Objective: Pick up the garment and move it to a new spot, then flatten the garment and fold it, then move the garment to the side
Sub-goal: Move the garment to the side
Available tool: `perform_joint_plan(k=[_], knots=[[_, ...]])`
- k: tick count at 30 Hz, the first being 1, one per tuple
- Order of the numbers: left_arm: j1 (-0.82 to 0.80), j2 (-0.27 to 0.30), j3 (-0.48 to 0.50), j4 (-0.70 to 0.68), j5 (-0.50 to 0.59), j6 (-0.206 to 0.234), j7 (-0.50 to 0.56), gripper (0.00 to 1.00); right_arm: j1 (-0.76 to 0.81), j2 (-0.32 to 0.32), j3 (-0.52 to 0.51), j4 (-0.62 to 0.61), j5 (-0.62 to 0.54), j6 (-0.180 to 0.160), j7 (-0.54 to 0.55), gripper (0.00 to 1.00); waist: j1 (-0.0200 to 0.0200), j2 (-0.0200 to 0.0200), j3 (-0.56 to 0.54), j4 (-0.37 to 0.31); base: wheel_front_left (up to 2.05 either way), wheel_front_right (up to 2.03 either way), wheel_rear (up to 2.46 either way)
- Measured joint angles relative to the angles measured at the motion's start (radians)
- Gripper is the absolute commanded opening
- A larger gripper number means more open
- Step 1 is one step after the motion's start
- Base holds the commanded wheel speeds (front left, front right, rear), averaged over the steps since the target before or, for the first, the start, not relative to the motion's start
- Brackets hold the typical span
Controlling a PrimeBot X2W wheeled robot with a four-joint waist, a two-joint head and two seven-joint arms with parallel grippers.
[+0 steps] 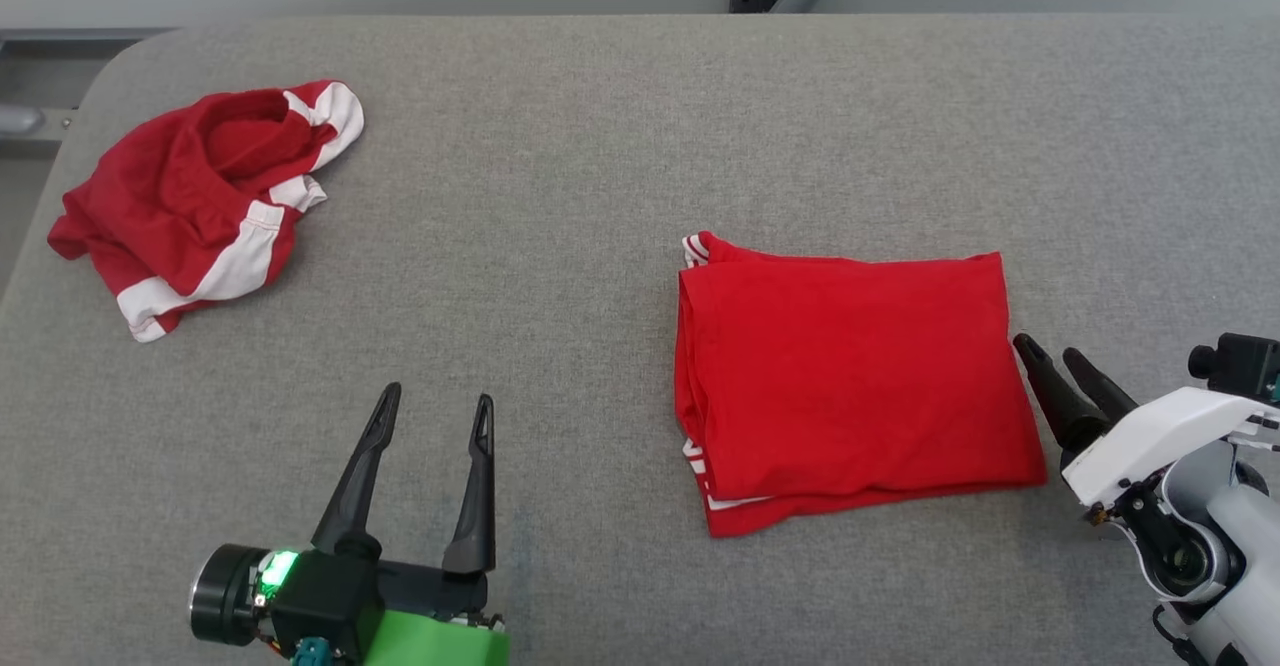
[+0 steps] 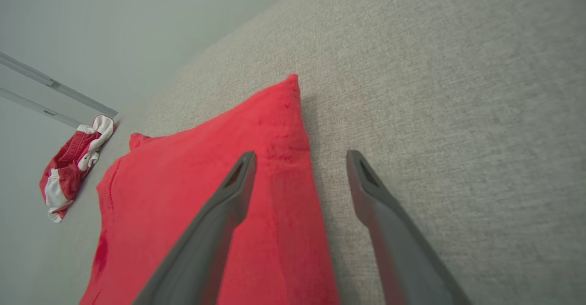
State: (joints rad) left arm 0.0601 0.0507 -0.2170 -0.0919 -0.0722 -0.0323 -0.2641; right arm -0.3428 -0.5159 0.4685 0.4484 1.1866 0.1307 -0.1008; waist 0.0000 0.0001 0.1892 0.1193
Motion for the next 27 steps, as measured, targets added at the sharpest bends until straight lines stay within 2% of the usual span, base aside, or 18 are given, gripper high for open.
perform_joint_plan(k=[9, 11, 13, 18, 27], knots=[[-0.031, 0.000, -0.015, 0.009, -0.002, -0.001, 0.000, 1.00, -0.005, -0.044, 0.075, -0.043, 0.160, 0.000, 0.066, 1.00, 0.0000, 0.0000, 0.057, 0.018, 0.00, 0.00, 0.00], [-0.032, 0.000, -0.017, 0.012, -0.003, -0.001, 0.000, 1.00, -0.004, -0.052, 0.087, -0.058, 0.185, 0.000, 0.071, 0.44, 0.0000, 0.0000, 0.062, 0.020, 0.00, 0.00, 0.00], [-0.035, 0.000, -0.019, 0.016, -0.003, -0.001, 0.000, 1.00, -0.004, -0.058, 0.100, -0.069, 0.206, 0.000, 0.072, 0.00, 0.0000, 0.0000, 0.062, 0.021, 0.00, 0.00, 0.00], [-0.045, 0.000, -0.024, 0.022, -0.005, -0.001, 0.000, 1.00, 0.000, -0.073, 0.125, -0.080, 0.238, 0.000, 0.062, 0.00, 0.0000, 0.0000, 0.057, 0.023, 0.00, 0.00, 0.00], [-0.047, 0.000, -0.021, 0.023, -0.005, -0.002, 0.000, 1.00, -0.014, -0.113, 0.166, -0.089, 0.230, 0.000, -0.016, 0.00, 0.0000, 0.0000, 0.051, 0.017, 0.00, 0.00, 0.00]])
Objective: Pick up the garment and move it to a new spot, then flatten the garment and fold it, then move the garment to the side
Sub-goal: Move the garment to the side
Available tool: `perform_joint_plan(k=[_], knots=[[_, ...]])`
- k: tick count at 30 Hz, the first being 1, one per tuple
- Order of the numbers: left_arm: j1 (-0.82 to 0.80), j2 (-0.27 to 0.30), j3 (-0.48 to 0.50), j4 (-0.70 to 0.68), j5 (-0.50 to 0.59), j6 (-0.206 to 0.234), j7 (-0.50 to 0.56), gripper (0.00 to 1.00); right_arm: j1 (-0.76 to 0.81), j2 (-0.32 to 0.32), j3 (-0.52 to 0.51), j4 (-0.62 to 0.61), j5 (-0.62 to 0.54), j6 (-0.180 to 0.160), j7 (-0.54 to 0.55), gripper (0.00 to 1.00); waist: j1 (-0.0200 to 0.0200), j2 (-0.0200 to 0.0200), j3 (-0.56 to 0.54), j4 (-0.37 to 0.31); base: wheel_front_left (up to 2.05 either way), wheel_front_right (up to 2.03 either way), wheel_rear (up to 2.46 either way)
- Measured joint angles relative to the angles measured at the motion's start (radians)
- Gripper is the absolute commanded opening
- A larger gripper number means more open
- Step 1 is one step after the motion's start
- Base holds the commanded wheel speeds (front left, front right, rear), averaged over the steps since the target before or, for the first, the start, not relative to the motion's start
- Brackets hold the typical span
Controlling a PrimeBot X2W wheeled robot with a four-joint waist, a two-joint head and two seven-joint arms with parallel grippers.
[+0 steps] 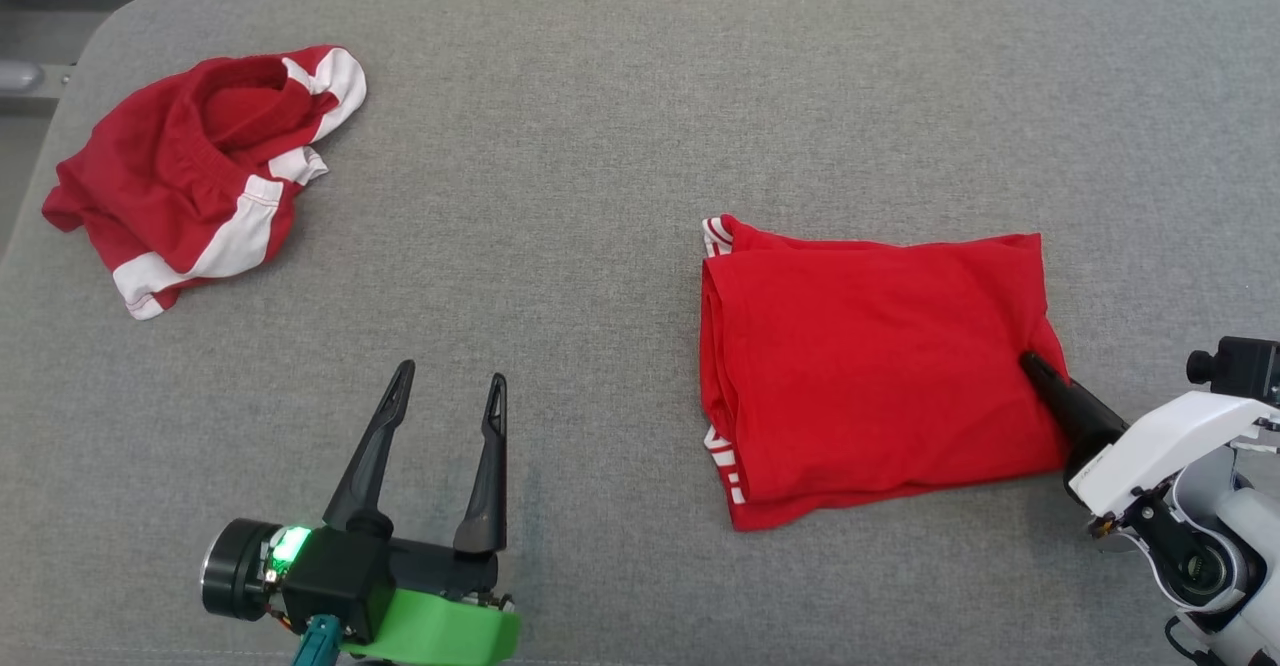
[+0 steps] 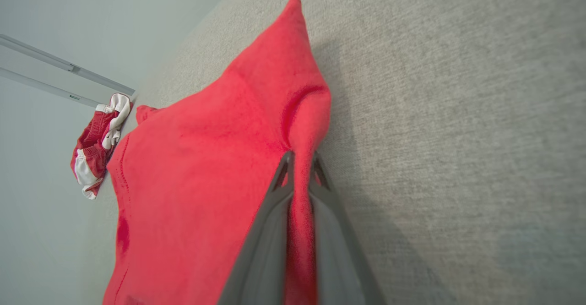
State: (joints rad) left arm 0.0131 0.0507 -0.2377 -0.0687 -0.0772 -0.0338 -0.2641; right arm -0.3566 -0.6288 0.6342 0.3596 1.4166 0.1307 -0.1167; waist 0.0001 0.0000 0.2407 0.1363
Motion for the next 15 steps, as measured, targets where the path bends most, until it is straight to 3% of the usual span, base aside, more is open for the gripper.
perform_joint_plan(k=[15], knots=[[-0.020, 0.000, 0.022, -0.023, 0.028, -0.027, 0.000, 1.00, -0.085, -0.029, 0.075, 0.000, -0.032, 0.000, -0.114, 0.00, 0.0000, 0.0000, 0.019, -0.115, 0.00, 0.00, 0.00]])
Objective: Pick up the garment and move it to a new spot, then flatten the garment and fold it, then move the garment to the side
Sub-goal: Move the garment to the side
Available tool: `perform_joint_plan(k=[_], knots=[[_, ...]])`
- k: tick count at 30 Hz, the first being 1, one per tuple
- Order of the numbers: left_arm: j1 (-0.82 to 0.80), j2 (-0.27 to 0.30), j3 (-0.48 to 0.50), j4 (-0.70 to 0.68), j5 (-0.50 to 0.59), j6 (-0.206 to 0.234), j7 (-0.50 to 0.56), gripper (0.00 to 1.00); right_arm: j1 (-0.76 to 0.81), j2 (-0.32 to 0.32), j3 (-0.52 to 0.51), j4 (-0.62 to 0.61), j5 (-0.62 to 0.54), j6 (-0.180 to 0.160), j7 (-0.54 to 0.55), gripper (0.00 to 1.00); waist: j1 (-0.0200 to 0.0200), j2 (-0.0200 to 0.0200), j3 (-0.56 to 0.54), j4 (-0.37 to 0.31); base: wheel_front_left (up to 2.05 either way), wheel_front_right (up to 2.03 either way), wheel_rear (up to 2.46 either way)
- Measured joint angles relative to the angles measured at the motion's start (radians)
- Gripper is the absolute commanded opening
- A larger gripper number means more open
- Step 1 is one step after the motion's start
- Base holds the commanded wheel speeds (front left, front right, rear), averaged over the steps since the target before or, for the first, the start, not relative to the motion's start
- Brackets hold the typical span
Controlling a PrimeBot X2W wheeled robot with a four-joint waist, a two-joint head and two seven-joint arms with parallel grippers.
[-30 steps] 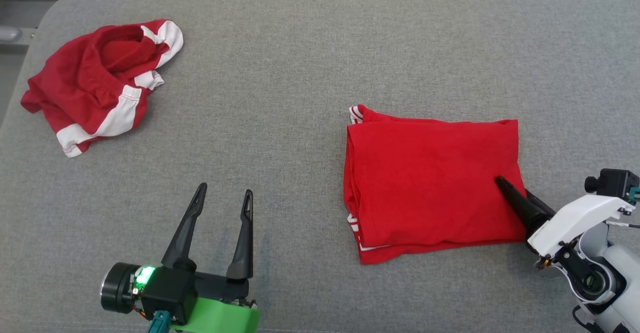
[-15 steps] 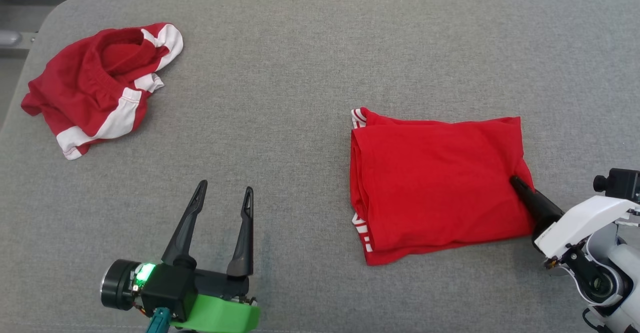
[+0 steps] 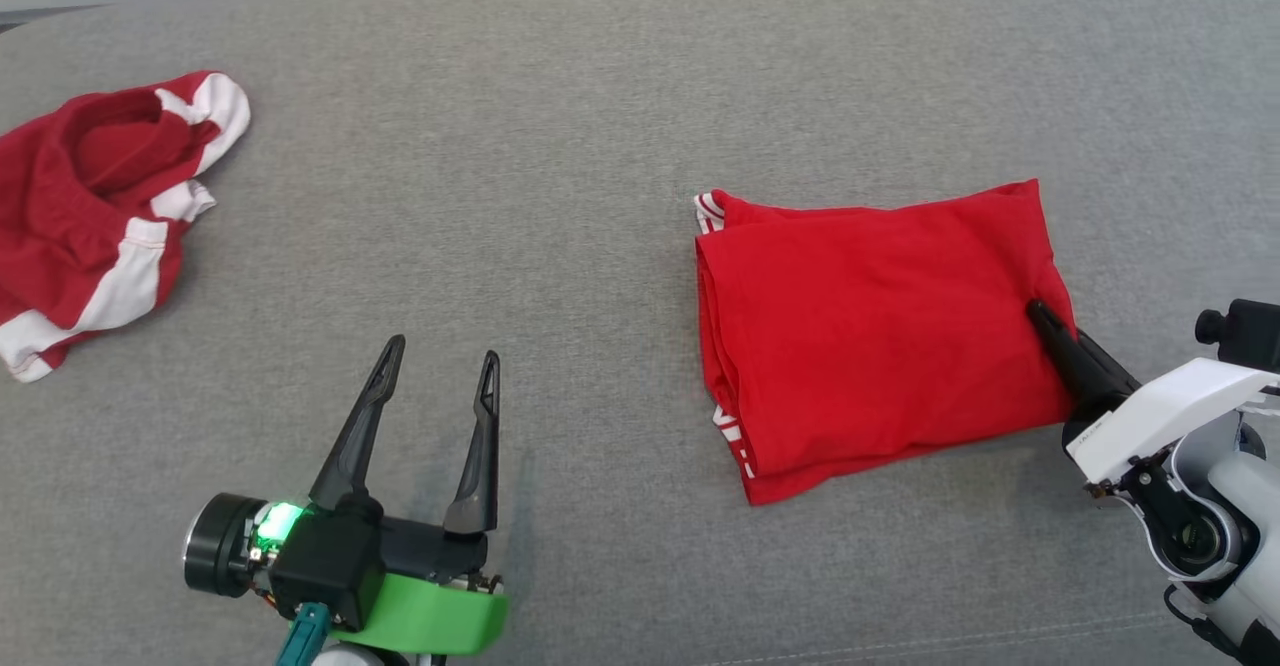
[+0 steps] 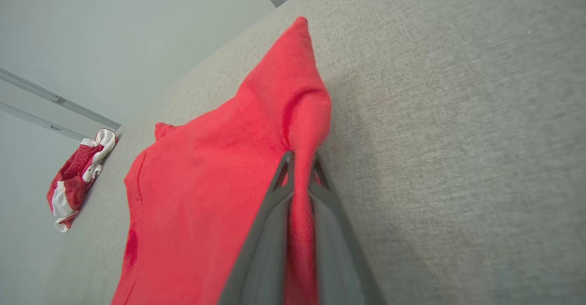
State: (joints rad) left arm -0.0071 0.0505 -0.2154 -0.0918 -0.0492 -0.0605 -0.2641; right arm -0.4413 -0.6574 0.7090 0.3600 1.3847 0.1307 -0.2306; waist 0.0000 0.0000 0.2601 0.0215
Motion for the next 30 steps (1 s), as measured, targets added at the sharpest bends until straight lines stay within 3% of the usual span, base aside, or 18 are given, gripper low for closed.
perform_joint_plan(k=[16, 22, 30], knots=[[-0.039, 0.036, 0.014, -0.014, 0.031, -0.032, 0.000, 1.00, -0.024, 0.041, 0.000, -0.011, -0.017, 0.000, -0.031, 0.00, 0.0000, 0.0000, 0.053, -0.221, 0.00, 0.00, 0.00], [-0.091, 0.045, -0.010, -0.025, 0.025, -0.047, 0.000, 1.00, -0.120, 0.057, 0.017, 0.007, -0.040, 0.000, -0.031, 0.00, 0.0000, 0.0001, 0.095, -0.291, 0.00, 0.00, 0.00], [-0.198, 0.079, -0.010, -0.071, 0.032, -0.055, 0.000, 1.00, -0.284, 0.042, 0.021, 0.054, -0.069, 0.000, -0.031, 0.00, 0.0000, 0.0000, 0.202, -0.333, 0.00, 0.00, 0.00]])
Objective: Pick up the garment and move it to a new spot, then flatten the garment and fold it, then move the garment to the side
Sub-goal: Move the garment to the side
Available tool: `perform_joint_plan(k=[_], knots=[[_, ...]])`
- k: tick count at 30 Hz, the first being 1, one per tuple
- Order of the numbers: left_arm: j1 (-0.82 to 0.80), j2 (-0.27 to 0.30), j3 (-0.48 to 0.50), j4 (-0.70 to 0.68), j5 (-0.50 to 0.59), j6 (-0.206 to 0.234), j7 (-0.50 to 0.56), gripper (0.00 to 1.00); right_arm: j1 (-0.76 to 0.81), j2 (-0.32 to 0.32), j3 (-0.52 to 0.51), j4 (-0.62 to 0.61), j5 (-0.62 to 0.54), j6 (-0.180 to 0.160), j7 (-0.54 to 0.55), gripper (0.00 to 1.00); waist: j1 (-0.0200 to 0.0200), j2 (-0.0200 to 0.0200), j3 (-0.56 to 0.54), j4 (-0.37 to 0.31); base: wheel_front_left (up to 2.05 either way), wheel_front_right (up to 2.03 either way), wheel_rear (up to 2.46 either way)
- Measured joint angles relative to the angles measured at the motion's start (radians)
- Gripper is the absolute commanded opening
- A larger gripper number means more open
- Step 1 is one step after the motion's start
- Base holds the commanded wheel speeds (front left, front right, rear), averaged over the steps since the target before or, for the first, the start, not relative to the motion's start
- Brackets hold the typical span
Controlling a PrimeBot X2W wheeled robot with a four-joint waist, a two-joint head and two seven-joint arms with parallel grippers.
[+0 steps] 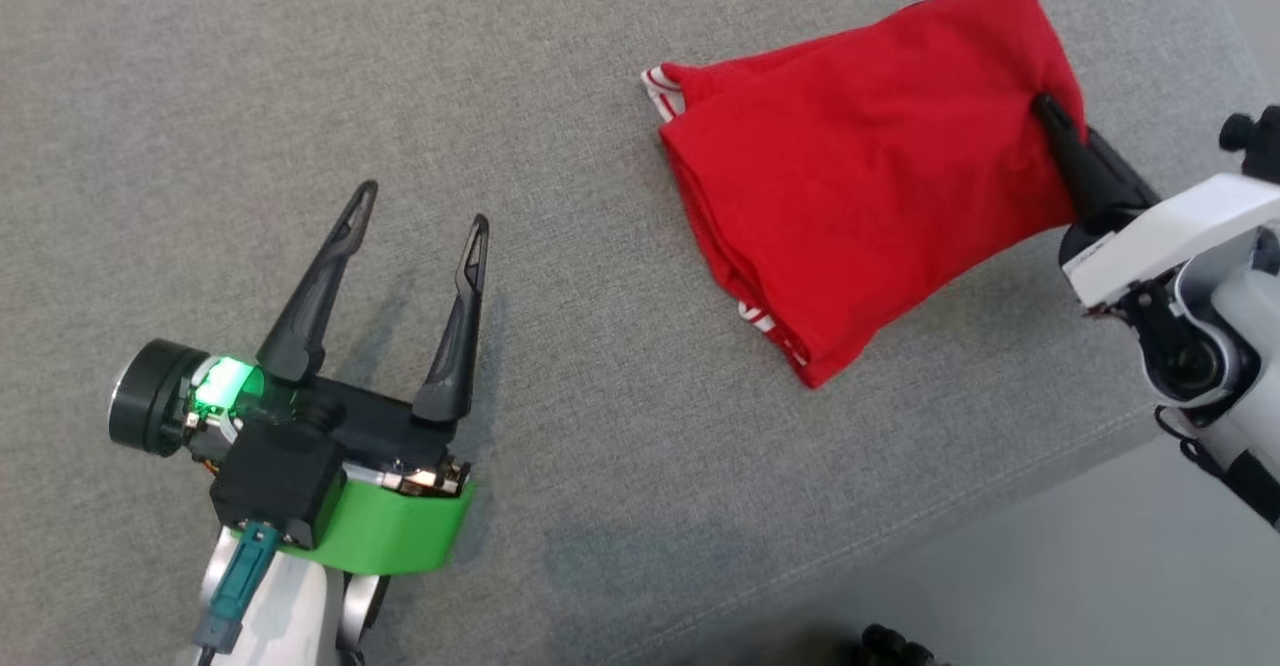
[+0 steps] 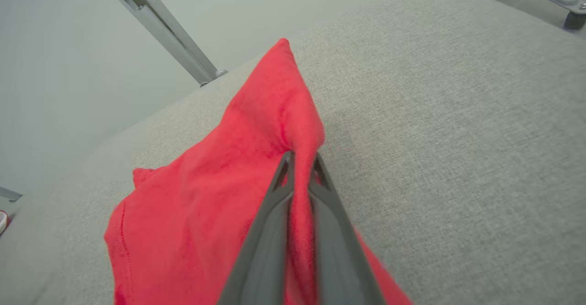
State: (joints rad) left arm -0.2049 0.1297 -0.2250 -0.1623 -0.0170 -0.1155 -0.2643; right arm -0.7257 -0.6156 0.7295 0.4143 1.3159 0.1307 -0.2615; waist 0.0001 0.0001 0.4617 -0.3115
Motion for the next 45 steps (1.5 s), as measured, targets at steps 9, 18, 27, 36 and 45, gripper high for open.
perform_joint_plan(k=[9, 18, 27, 36, 45], knots=[[-0.075, 0.043, -0.013, -0.060, 0.000, -0.007, 0.000, 1.00, -0.117, -0.074, -0.108, 0.072, -0.086, 0.000, 0.000, 0.00, 0.0001, 0.0000, 0.135, -0.007, 0.00, 0.00, 0.00], [-0.088, 0.081, -0.021, -0.100, 0.000, -0.008, 0.000, 1.00, -0.153, -0.175, -0.259, 0.159, -0.150, 0.000, 0.000, 0.00, 0.0001, 0.0000, 0.242, 0.021, 0.00, 0.00, 0.00], [-0.103, 0.091, -0.028, -0.116, 0.000, -0.008, 0.000, 1.00, -0.160, -0.197, -0.343, 0.217, -0.259, 0.000, 0.000, 0.00, 0.0001, 0.0000, 0.277, 0.057, 0.00, 0.00, 0.00], [-0.104, 0.095, -0.032, -0.118, 0.000, -0.003, 0.000, 1.00, -0.164, -0.177, -0.420, 0.313, -0.346, 0.000, 0.000, 0.00, 0.0000, 0.0000, 0.284, 0.081, 0.00, 0.00, 0.00], [-0.117, 0.080, -0.040, -0.096, -0.002, 0.012, 0.000, 1.00, -0.196, -0.129, -0.549, 0.407, -0.536, 0.001, 0.000, 1.00, 0.0000, 0.0000, 0.257, 0.105, 0.00, 0.00, 0.00]])
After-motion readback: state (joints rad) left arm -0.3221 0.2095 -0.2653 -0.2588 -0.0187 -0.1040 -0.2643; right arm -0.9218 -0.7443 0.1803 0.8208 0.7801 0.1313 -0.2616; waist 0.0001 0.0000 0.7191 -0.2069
